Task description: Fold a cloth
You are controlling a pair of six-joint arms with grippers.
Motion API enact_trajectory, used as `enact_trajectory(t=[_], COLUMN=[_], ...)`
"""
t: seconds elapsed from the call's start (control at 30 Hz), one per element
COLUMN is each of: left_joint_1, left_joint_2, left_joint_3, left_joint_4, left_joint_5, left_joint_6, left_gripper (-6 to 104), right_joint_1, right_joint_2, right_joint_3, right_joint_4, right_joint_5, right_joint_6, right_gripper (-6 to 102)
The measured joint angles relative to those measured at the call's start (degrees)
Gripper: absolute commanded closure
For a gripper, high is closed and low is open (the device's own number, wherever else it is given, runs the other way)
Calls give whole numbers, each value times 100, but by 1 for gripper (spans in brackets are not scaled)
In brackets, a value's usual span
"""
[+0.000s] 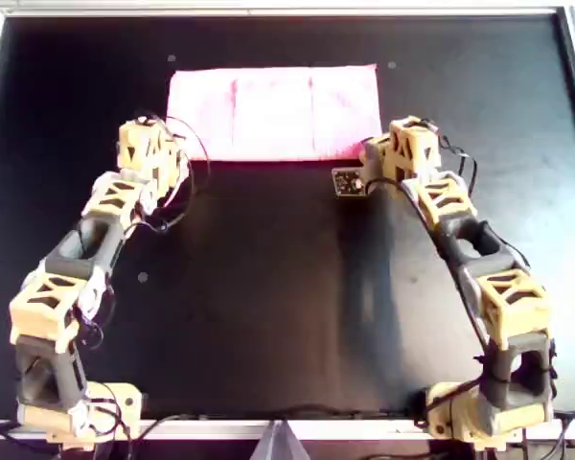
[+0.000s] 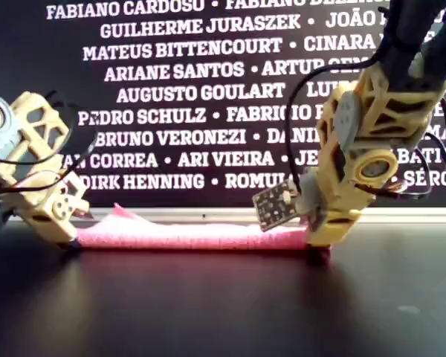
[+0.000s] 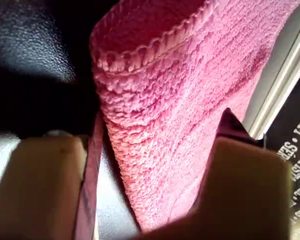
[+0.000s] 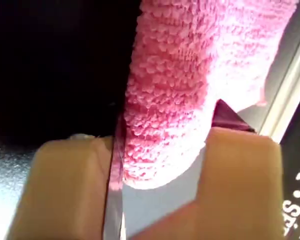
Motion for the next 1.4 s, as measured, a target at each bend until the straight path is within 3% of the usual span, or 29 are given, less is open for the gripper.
enact_trajectory(t=[0.53,0.67,0.97,1.27,1.4], left_joint_1=[0,0,0,0,0], left_joint_2=[-554,-554,-554,-554,-554], left_joint_3=[-747,-747,-747,-756,-756], left_joint_4=[-18,-18,-18,-18,-18], left_joint_5=[0,0,0,9,26], left_joint_6=[0,0,0,0,-26], left_gripper=[17,24,57,70,84], right_joint_1=[0,-9,-9,299,255], right_joint_2=[-255,-264,-264,-290,-360], right_joint_3=[-483,-501,-510,-510,-510], right_joint_4=[0,0,0,0,0], right_joint_5=[-9,-9,-9,-26,-9], right_joint_6=[-18,-18,-18,0,0], right_gripper=[35,38,63,99,97])
